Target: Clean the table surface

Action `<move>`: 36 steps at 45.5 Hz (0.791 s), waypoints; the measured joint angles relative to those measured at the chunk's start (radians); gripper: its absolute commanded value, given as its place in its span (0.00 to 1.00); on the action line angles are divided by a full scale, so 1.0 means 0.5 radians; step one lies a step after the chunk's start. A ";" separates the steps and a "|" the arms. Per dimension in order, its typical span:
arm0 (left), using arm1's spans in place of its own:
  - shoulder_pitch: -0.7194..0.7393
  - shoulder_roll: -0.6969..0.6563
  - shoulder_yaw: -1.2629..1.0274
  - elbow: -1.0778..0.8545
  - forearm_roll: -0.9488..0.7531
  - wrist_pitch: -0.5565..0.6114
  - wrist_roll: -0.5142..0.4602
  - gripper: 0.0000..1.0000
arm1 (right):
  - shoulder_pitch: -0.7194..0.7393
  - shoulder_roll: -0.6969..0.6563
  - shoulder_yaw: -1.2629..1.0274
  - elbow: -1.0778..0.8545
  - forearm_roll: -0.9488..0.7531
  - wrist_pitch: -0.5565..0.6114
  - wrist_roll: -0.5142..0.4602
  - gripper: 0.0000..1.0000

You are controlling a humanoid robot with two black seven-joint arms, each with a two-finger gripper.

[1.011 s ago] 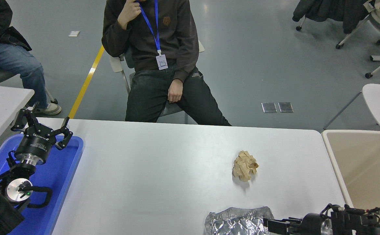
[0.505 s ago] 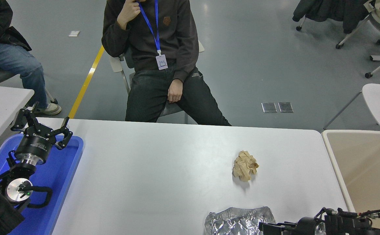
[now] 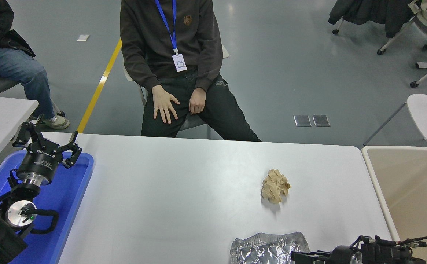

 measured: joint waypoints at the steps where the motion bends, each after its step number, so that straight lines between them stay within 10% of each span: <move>1: 0.000 0.000 0.000 0.000 0.000 0.000 0.000 1.00 | 0.000 0.002 -0.002 -0.003 -0.003 0.000 0.000 0.72; 5: 0.000 0.000 0.000 0.000 0.000 0.000 0.000 1.00 | 0.006 0.008 -0.020 -0.019 -0.015 0.000 0.003 0.29; 12: 0.000 0.000 0.000 0.000 0.000 0.000 0.000 1.00 | 0.018 0.012 -0.072 -0.042 -0.013 0.003 0.004 0.00; 36: 0.000 0.000 0.000 0.000 0.000 0.000 -0.001 1.00 | 0.094 -0.026 -0.125 -0.043 0.070 0.006 0.049 0.00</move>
